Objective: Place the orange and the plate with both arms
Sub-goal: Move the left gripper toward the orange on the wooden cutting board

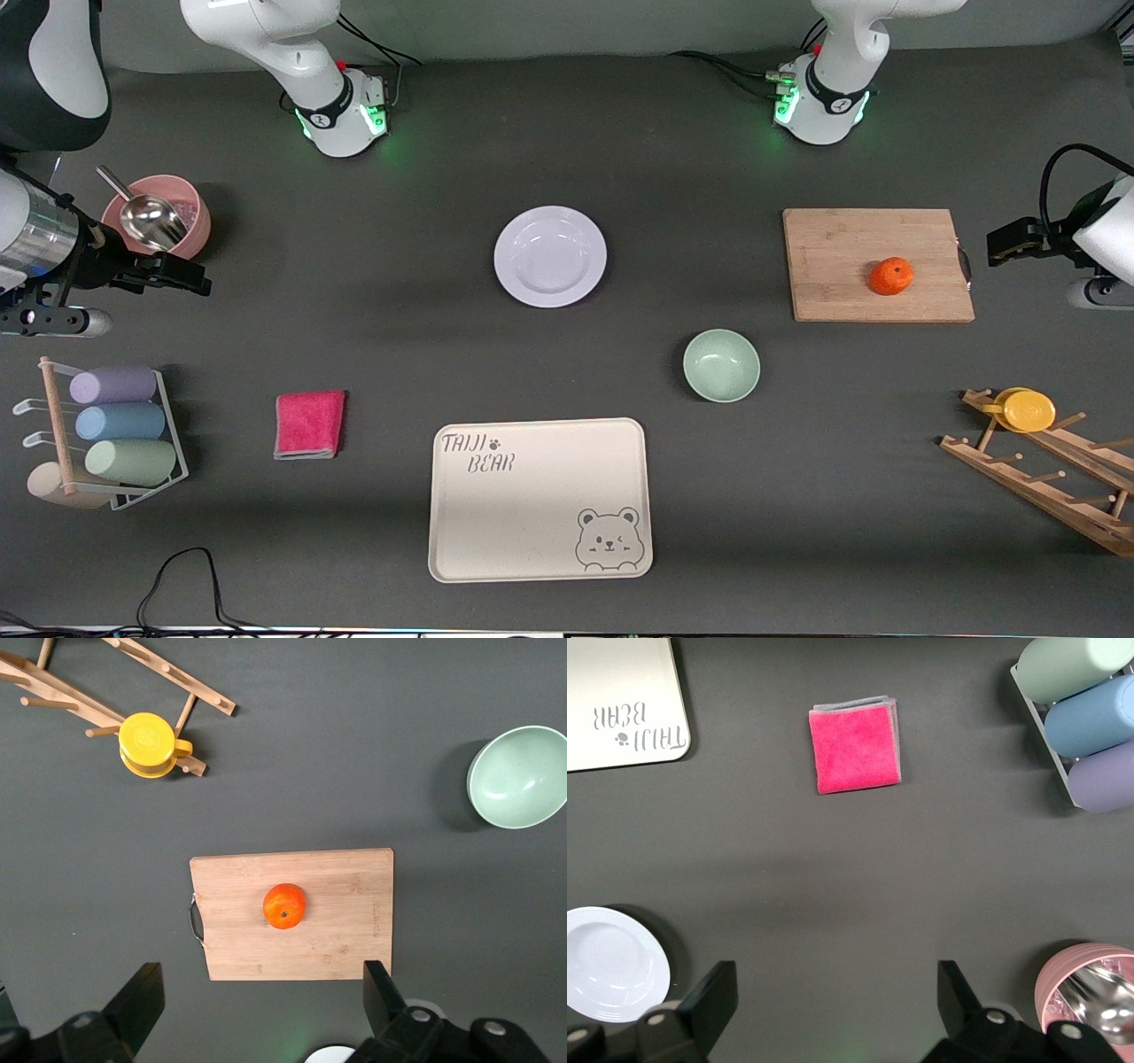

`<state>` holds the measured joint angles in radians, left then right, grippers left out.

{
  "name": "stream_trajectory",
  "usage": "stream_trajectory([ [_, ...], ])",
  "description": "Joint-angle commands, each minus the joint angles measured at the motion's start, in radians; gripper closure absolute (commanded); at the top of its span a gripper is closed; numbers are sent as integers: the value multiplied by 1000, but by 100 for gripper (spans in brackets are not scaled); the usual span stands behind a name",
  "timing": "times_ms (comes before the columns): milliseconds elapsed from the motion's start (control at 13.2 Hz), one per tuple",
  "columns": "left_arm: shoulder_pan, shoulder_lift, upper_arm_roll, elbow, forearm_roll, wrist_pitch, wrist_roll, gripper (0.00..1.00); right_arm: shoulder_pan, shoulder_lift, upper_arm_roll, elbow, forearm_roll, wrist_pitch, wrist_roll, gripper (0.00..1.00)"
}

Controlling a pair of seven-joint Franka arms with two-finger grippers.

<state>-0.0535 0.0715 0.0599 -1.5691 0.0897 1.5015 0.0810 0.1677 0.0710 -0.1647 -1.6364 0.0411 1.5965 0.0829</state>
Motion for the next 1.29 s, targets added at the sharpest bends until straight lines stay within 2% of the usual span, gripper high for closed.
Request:
stream_trajectory([
  [0, 9, 16, -12, 38, 1, -27, 5, 0, 6, -16, 1, 3, -3, 14, -14, 0],
  [908, 15, -10, -11, 18, 12, -53, 0, 0, 6, 6, -4, 3, -1, 14, -12, 0],
  [1060, 21, -70, -6, -44, 12, -59, 0, 0, 7, 3, -4, -23, -1, 10, -12, 0],
  [1211, 24, -181, -3, -191, 12, -31, 0, 0, 7, 9, -4, -39, -1, 11, -12, 0],
])
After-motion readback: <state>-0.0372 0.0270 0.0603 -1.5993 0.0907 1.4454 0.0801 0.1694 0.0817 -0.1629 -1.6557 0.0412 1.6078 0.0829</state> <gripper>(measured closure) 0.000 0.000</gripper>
